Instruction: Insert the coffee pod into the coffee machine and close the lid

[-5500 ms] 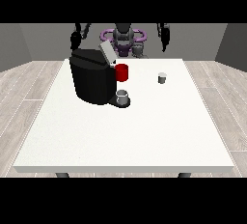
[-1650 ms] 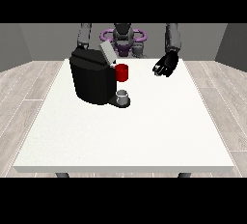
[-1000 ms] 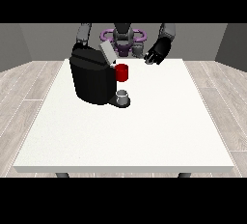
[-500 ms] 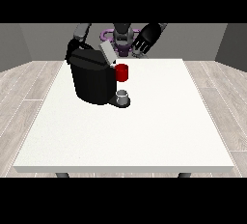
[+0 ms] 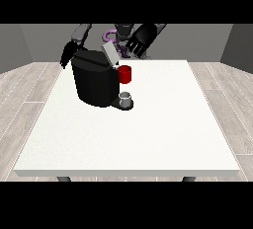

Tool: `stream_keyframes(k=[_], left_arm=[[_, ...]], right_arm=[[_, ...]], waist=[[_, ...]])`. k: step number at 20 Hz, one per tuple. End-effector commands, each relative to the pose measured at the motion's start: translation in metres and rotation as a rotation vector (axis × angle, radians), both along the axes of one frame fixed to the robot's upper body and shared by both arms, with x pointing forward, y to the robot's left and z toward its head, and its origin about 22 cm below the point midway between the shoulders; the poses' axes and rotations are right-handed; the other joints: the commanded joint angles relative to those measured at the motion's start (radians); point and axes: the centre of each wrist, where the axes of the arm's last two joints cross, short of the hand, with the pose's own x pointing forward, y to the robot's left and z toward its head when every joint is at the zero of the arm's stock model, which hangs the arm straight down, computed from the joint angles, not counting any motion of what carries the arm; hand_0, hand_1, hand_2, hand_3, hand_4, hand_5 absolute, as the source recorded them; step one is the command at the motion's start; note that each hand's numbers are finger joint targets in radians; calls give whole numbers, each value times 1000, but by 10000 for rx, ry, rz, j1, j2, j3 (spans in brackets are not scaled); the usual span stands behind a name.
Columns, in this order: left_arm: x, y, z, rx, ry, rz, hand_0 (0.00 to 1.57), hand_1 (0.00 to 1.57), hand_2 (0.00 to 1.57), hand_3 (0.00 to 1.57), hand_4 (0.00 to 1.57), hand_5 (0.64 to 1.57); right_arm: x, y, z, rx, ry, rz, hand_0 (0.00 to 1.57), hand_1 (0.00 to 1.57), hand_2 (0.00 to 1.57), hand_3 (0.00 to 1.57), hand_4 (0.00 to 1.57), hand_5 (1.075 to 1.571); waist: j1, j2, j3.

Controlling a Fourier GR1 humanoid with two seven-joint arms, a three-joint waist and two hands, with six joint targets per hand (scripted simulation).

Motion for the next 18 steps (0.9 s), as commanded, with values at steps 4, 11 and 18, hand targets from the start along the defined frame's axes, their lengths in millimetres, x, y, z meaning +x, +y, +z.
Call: stream_keyframes(k=[4,11,18], left_arm=[[3,-7,26,89,-731,324,1290,1290,1319,1261,478,1571],[4,3,31,197,-828,187,1175,1175,1242,1216,464,1571],[7,-1,20,122,-408,99,1243,1243,1284,1230,423,1571]], right_arm=[[7,14,16,23,-630,94,0,0,0,0,147,1571],[13,8,25,36,-816,-116,0,0,0,0,161,1571],[9,8,21,183,-662,71,0,0,0,0,36,1571]], waist=[[-472,788,-1],[-399,1230,-1],[-470,1038,-1]])
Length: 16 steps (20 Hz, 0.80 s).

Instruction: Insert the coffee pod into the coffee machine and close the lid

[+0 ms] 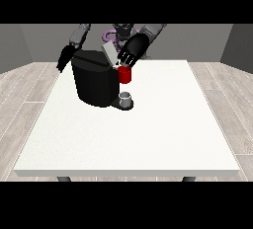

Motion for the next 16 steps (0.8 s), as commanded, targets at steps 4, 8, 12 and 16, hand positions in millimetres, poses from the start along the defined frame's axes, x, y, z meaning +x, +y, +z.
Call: stream_keyframes(k=[4,8,12,16], left_arm=[[1,-6,-11,-49,191,-386,1193,1193,1234,1191,434,1571],[2,-1,-6,-68,-352,-13,1166,1166,1233,1193,421,1571],[-2,22,34,-206,-935,168,1227,1227,1258,1198,406,1571],[1,12,26,-118,-529,78,1207,1207,1244,1206,356,1571]], right_arm=[[-4,-15,-12,84,187,-192,0,0,0,0,165,1571],[0,6,3,72,-267,-84,0,0,0,0,0,1571],[3,3,12,-164,-573,36,0,0,0,0,0,1571],[4,-2,9,-214,-290,-23,0,0,0,0,0,1571]], waist=[[112,-26,0],[-127,333,-2],[-354,784,-2],[-172,364,-1]])
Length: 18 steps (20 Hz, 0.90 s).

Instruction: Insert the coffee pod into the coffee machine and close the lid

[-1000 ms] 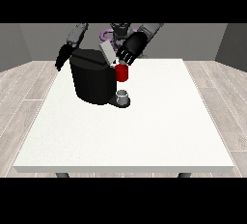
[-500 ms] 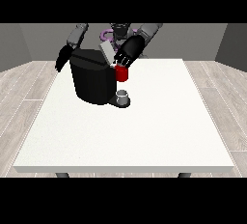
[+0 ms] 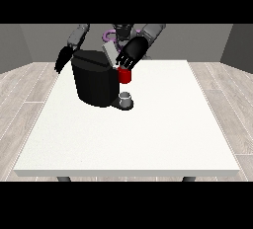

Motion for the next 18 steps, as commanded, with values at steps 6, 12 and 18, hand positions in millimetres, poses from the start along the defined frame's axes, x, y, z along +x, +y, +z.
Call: stream_keyframes(k=[6,12,18], left_arm=[[0,-13,18,202,-524,-76,1180,1180,1198,1170,351,1571],[-1,-8,-1,1388,-905,62,1212,1212,1225,1100,0,1571],[-1,13,-9,1596,-1517,126,1135,1135,1146,998,0,1571]], right_arm=[[0,17,-3,-76,-59,-263,0,0,0,0,0,1571],[-4,4,-12,47,277,-214,0,0,0,0,0,1571],[-2,10,8,-81,-238,-140,0,0,0,0,0,1571]], waist=[[61,-30,1],[137,-100,1],[-42,445,-4]])
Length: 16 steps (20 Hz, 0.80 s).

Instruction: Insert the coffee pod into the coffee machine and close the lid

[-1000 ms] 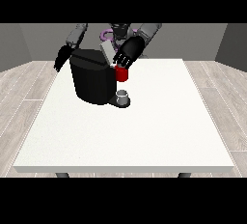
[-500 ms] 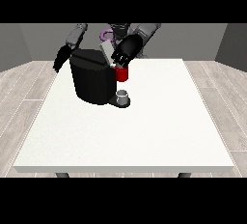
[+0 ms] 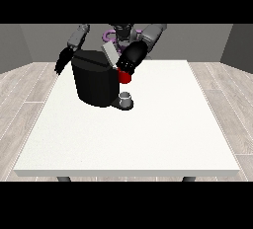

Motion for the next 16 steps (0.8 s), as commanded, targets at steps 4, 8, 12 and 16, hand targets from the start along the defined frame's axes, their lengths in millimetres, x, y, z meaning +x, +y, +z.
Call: stream_keyframes(k=[4,8,12,16], left_arm=[[1,12,2,-346,-159,127,1110,1110,1129,973,0,1571],[2,-13,10,-604,-949,-565,1206,1206,1179,956,0,1571],[0,-10,27,-729,-1036,-344,1241,1241,1202,970,0,1571],[0,12,9,-416,-1080,-178,1269,1269,1236,966,0,1571]], right_arm=[[0,10,5,73,-285,13,0,0,0,0,61,1571],[9,11,14,-16,-434,-74,0,0,0,0,144,1571],[10,7,12,-36,-369,-14,0,0,0,0,71,1571],[-3,6,-2,-404,-78,62,0,0,0,0,215,1571]], waist=[[8,178,-18],[104,601,-17],[-140,544,-14],[-229,327,-18]])
